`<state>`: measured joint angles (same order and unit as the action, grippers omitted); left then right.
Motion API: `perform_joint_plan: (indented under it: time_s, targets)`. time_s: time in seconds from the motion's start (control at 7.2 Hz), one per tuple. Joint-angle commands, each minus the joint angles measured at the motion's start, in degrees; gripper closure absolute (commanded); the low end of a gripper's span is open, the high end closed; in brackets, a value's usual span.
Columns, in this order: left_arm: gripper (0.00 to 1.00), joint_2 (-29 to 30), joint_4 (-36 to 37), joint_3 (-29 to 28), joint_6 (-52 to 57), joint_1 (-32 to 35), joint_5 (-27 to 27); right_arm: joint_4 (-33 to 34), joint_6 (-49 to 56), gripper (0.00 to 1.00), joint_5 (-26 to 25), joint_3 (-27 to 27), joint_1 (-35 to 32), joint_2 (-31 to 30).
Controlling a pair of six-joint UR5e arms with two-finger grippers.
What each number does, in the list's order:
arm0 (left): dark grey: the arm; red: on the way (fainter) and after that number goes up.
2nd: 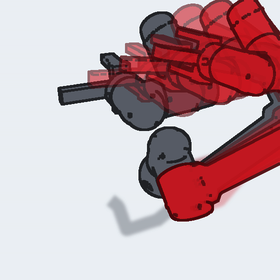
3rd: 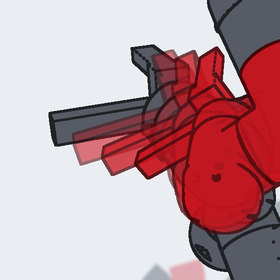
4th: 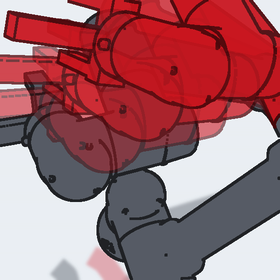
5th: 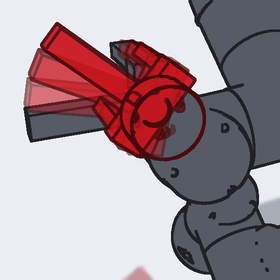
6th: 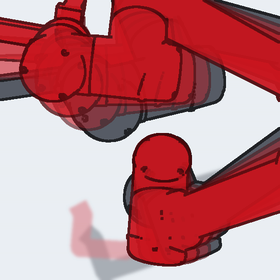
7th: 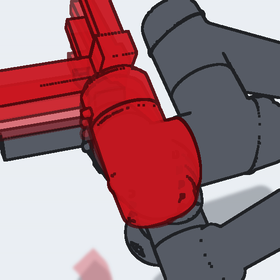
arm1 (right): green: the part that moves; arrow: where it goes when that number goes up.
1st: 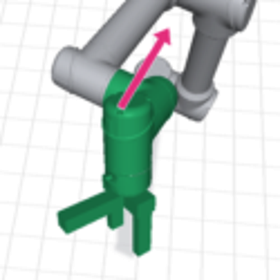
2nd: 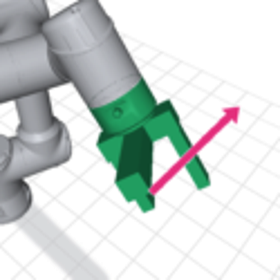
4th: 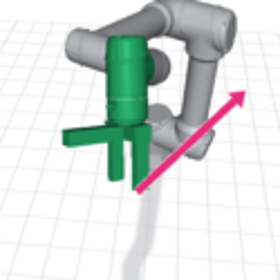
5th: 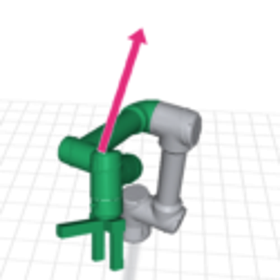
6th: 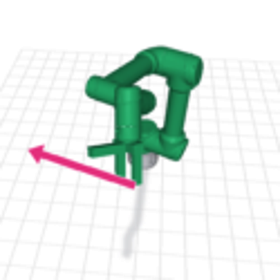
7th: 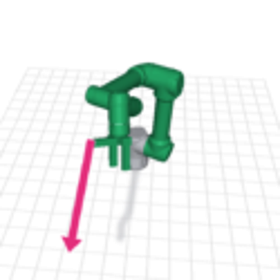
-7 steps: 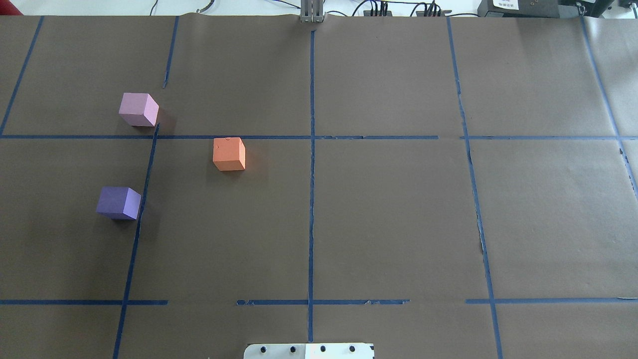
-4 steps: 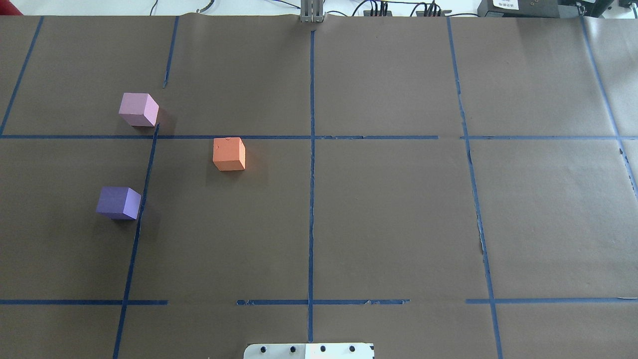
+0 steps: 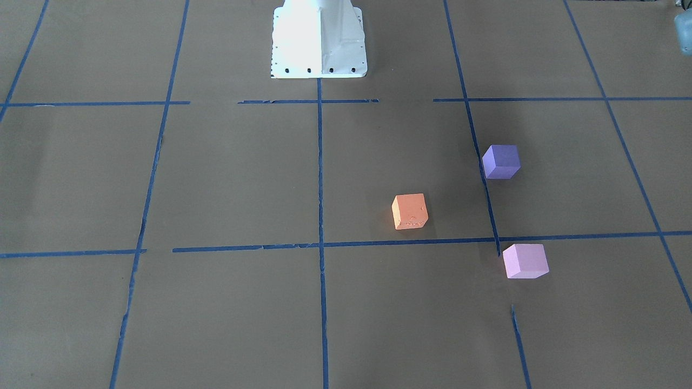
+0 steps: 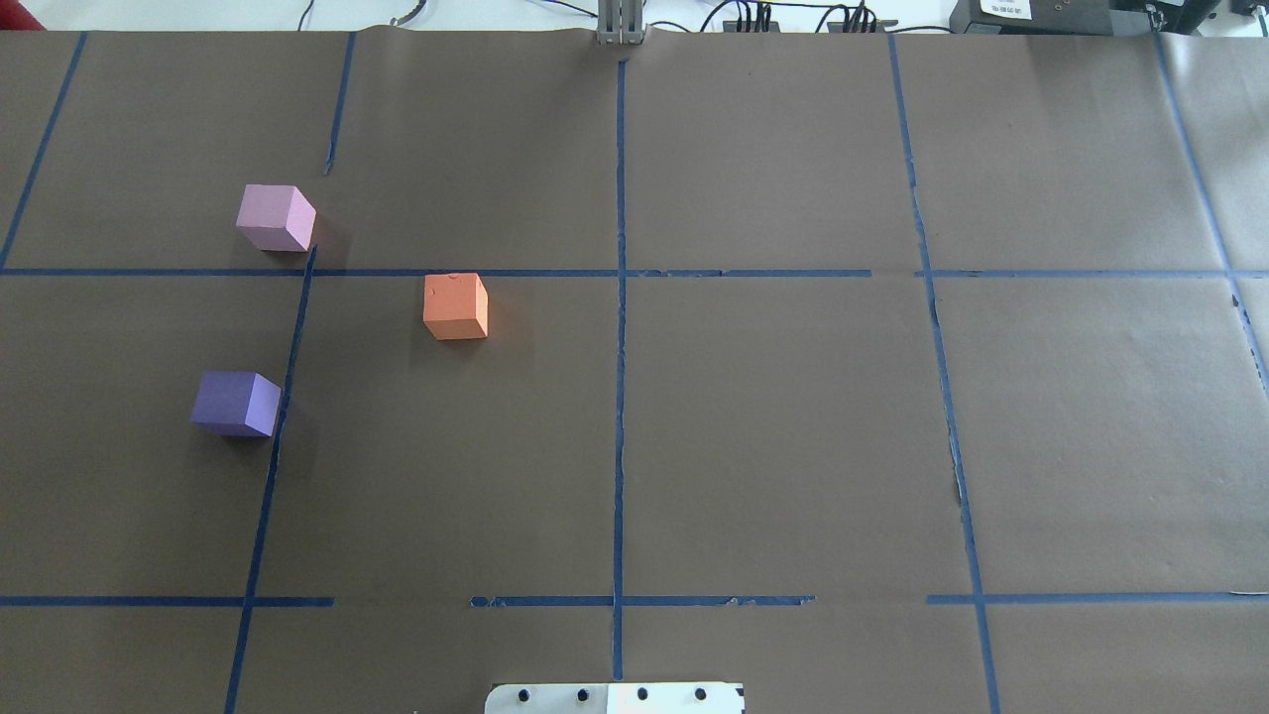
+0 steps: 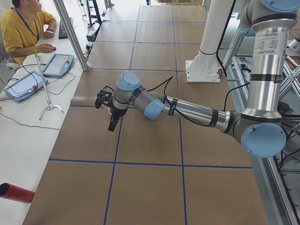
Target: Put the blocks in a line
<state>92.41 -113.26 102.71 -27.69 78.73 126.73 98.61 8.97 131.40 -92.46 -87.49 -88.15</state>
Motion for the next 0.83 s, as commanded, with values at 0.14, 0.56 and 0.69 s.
perform_joint_plan:
  time_s: [0.14,0.56,0.69]
  targets:
    - [0.00,12.9,4.9,-0.7,-27.7,-17.8,-0.8,0.0,0.0,0.00,0.0,0.0,0.0,0.0]
    - [0.00,26.1,11.0,-8.9,-36.1,-28.0,-5.8,0.0,0.0,0.00,0.0,0.0,0.0,0.0]
    - [0.00,28.1,10.2,-10.9,-36.3,-29.6,-6.3,0.0,0.0,0.00,0.0,0.0,0.0,0.0]
